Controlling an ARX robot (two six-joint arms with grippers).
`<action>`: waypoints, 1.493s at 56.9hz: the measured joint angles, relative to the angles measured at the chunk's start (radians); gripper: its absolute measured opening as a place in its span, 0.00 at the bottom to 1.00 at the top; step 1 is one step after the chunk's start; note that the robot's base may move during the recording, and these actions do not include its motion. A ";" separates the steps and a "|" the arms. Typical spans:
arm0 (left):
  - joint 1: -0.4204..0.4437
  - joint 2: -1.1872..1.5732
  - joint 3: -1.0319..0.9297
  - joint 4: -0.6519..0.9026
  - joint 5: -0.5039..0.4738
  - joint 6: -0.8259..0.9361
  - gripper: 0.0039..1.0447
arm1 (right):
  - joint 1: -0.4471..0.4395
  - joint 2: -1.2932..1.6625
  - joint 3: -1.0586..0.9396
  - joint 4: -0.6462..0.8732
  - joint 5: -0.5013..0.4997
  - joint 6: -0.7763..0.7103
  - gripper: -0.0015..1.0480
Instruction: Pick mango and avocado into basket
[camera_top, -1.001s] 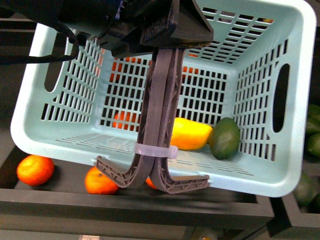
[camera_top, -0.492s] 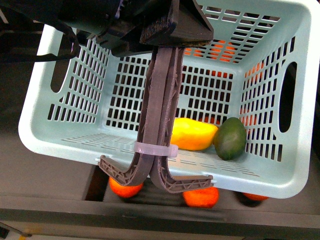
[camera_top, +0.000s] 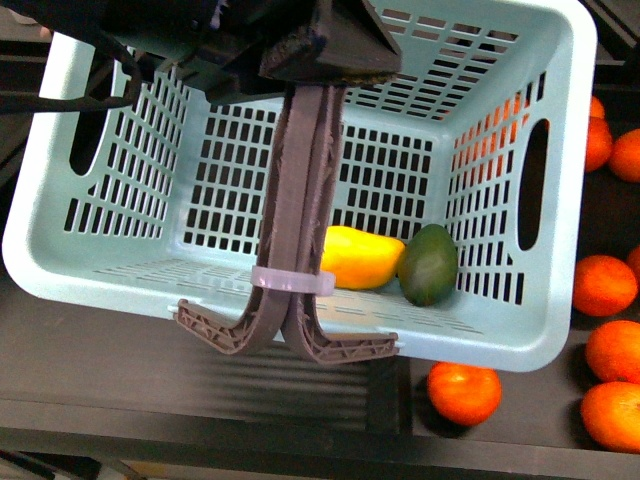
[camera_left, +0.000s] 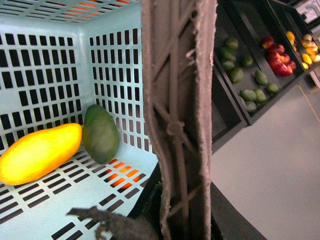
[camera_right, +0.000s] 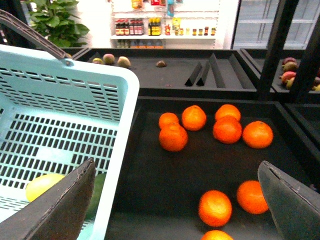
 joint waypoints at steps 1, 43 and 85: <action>0.002 0.000 0.000 0.000 -0.003 -0.002 0.07 | 0.000 0.000 0.000 0.000 0.002 0.000 0.92; 0.119 0.451 0.354 0.342 -1.057 -1.152 0.06 | 0.000 0.000 0.000 0.000 0.013 0.000 0.92; 0.119 0.578 0.494 -0.006 -1.129 -1.341 0.07 | 0.000 0.000 0.000 0.000 0.013 0.000 0.92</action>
